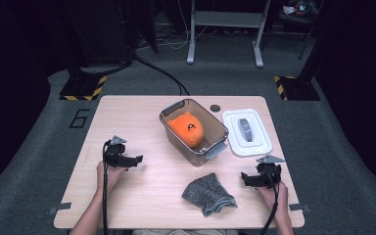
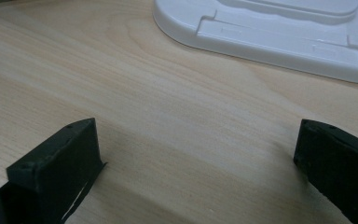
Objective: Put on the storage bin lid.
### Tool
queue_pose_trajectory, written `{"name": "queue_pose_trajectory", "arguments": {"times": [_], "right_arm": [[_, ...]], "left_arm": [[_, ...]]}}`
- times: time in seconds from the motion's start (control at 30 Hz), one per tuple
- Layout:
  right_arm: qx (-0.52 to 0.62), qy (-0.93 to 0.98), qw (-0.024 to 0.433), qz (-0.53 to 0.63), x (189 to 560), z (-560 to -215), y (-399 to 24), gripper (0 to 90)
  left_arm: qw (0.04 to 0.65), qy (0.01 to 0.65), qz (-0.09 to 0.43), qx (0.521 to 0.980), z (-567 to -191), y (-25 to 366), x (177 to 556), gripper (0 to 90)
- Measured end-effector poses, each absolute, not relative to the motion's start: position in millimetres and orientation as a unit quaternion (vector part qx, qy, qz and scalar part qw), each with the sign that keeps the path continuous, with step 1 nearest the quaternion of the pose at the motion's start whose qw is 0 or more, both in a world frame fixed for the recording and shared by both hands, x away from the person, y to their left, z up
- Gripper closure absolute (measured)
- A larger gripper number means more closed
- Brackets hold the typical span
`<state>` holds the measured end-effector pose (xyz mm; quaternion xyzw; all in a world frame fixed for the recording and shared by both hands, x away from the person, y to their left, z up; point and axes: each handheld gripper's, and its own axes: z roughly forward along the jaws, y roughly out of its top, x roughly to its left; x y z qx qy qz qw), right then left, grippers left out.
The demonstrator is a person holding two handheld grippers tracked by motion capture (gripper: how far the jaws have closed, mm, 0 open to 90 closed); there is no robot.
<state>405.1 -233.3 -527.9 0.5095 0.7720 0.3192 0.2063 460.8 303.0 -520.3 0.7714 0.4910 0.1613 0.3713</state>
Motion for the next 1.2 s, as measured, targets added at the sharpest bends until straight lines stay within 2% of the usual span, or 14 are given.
{"name": "queue_pose_trajectory", "arguments": {"times": [0.37, 0.6, 1.2], "right_arm": [[0.508, 0.77, 0.211, 0.324, 420.5, -514.7, -235.4, 0.0], [0.502, 0.768, 0.219, 0.332, 439.8, -497.7, -236.8, 0.8], [0.525, 0.76, 0.199, 0.327, 499.1, -487.1, -229.8, 2.5]], "left_arm": [[0.363, 0.486, 0.186, 0.773, -529.0, 299.9, 458.5, 4.5], [0.332, 0.466, 0.208, 0.793, -529.7, 294.6, 459.0, 2.5], [0.332, 0.458, 0.202, 0.799, -529.9, 293.6, 459.2, 0.6]]}}
